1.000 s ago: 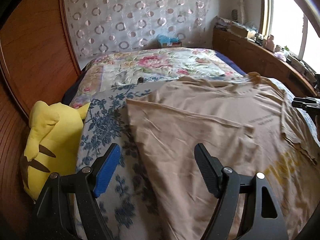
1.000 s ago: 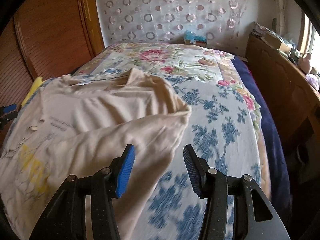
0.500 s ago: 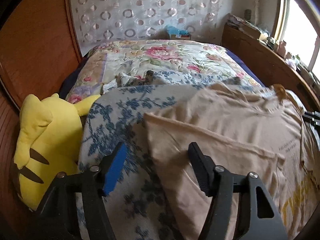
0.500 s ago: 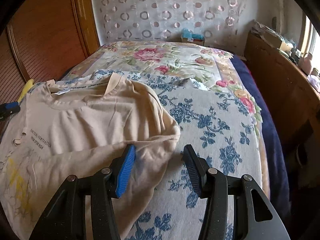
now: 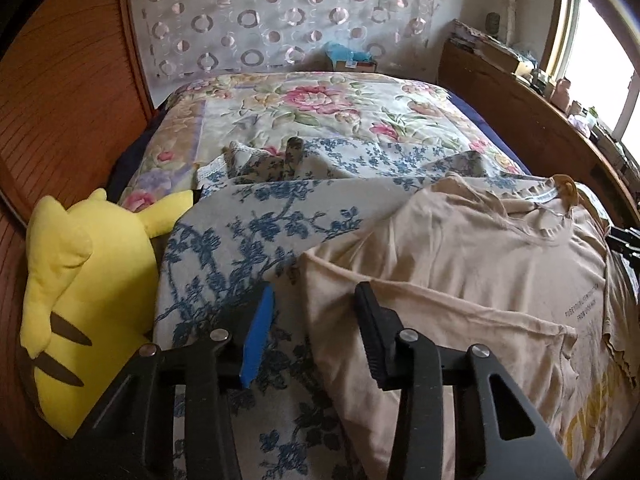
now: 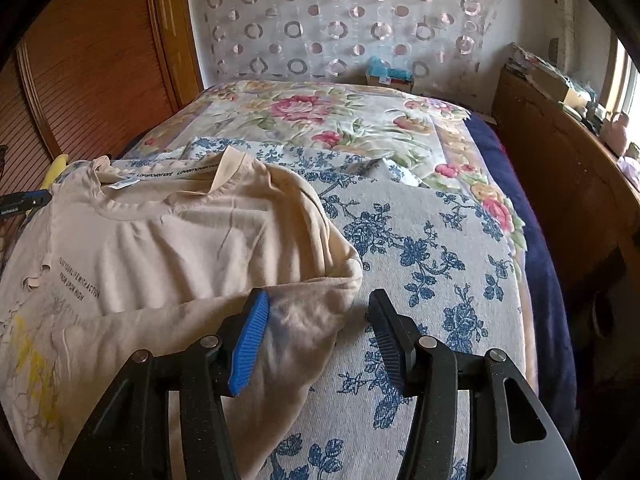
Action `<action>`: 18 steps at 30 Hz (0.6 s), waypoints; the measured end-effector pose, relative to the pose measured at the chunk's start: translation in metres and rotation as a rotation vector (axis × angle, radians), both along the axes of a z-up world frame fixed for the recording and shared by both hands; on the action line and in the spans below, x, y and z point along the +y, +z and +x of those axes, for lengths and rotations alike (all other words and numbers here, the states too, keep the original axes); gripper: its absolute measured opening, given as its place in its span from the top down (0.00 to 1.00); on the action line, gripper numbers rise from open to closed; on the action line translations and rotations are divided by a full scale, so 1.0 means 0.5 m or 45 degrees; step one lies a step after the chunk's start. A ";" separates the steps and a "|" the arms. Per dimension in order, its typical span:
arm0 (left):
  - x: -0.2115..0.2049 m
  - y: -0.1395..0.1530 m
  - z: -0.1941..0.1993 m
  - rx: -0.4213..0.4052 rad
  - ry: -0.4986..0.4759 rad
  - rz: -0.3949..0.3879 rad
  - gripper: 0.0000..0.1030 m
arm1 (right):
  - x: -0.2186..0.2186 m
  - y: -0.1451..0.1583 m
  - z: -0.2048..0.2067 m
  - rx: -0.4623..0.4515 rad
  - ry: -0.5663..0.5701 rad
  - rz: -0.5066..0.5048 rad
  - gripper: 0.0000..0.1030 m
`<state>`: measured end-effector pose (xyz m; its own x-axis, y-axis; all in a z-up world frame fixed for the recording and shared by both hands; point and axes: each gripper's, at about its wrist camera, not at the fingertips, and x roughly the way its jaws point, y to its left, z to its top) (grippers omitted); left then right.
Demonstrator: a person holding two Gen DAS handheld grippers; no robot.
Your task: Fold small clothes
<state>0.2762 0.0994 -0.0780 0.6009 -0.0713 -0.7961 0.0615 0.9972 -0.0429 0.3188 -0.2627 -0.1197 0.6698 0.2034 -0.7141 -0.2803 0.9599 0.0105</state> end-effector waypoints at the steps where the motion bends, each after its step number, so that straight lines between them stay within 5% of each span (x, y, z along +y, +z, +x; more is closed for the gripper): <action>1: -0.002 0.001 0.002 -0.001 -0.002 0.002 0.61 | 0.000 0.000 0.000 0.000 0.000 0.000 0.47; 5: -0.008 0.002 0.007 0.003 -0.006 -0.007 0.71 | 0.002 -0.001 0.002 -0.002 0.011 -0.005 0.47; 8: -0.015 0.004 0.002 0.002 -0.023 -0.033 0.89 | 0.002 -0.001 0.007 -0.003 0.025 -0.004 0.48; 10: -0.023 0.006 -0.005 0.002 -0.004 -0.007 0.95 | 0.007 -0.001 0.009 -0.009 0.054 0.007 0.59; 12: -0.035 0.014 -0.018 -0.008 -0.023 -0.002 0.95 | 0.019 0.001 0.011 0.026 0.113 0.029 0.87; 18: -0.074 0.077 -0.115 -0.142 -0.077 -0.018 0.95 | 0.044 0.012 -0.003 0.020 0.135 0.001 0.94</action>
<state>0.2188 0.0623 -0.0393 0.6797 -0.1209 -0.7234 0.1269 0.9908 -0.0464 0.3172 -0.2409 -0.1136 0.6331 0.2728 -0.7244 -0.3800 0.9248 0.0162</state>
